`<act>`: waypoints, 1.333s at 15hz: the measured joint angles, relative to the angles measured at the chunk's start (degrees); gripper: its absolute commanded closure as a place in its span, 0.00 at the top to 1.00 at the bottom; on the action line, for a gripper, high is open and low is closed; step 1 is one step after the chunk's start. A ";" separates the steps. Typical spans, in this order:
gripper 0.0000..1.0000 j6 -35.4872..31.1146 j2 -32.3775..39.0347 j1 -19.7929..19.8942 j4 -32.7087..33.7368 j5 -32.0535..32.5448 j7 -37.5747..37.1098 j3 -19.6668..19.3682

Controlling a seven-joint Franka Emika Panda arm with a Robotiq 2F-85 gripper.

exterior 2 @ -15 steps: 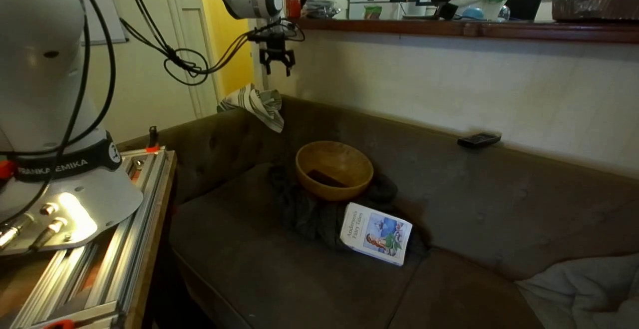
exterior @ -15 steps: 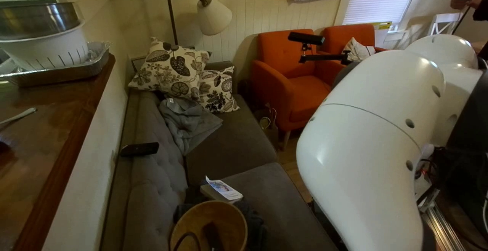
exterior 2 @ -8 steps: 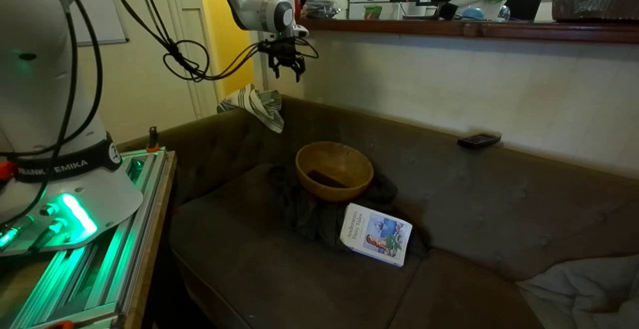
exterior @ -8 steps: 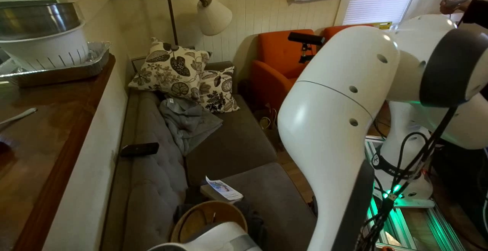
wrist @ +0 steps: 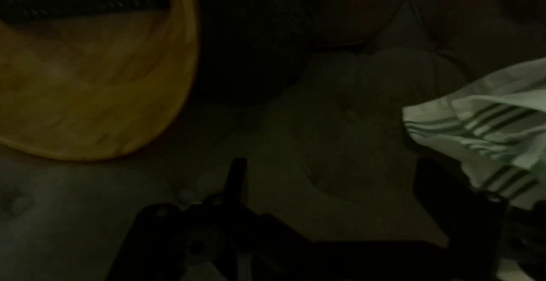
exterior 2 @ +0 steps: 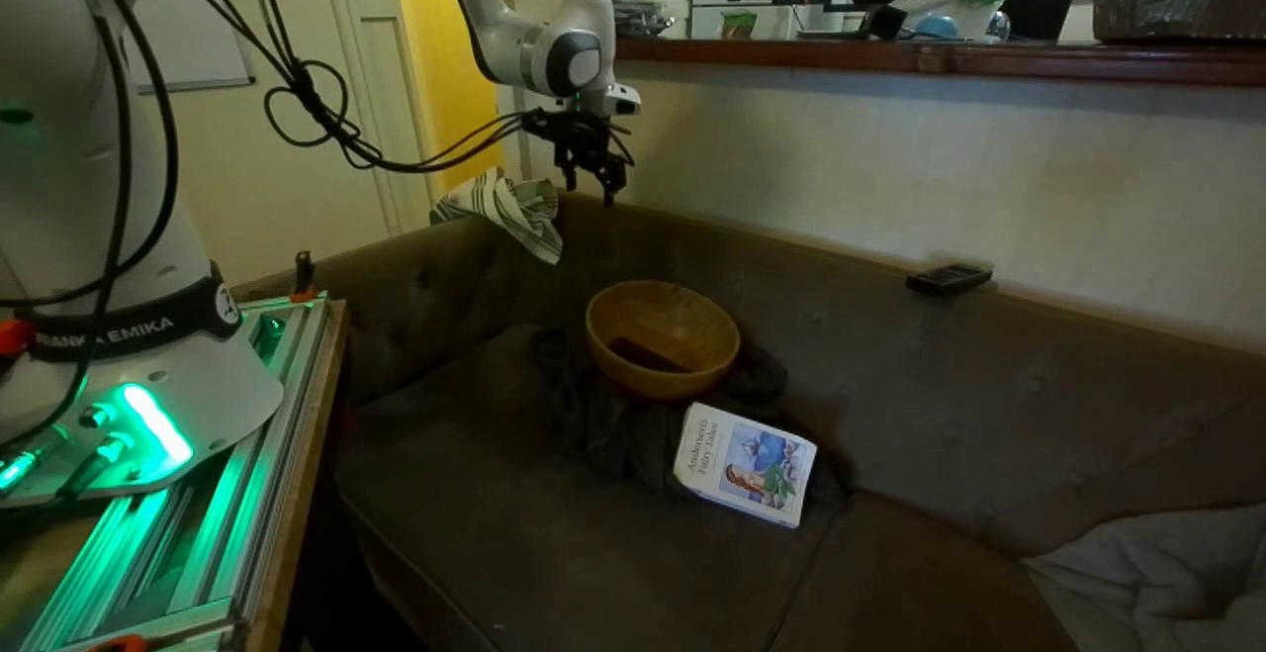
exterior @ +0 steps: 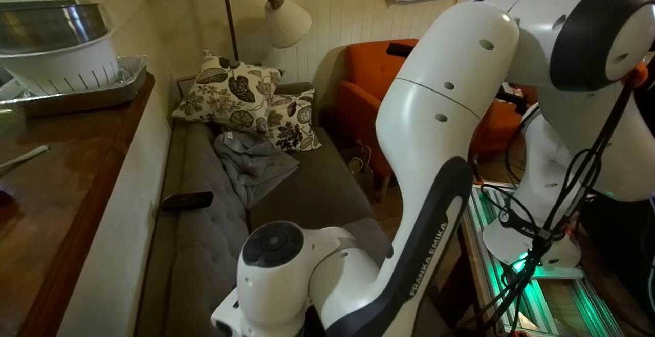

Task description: Put the striped towel on the armrest then put the remote from the bowl on top of the book.

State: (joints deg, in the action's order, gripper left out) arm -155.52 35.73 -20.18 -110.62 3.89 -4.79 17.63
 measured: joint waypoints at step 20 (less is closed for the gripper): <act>1.00 -0.19 6.49 -19.62 -2.65 -3.60 -39.98 -32.77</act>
State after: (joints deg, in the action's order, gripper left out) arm -155.71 42.22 -39.80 -113.27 0.29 -44.76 -15.13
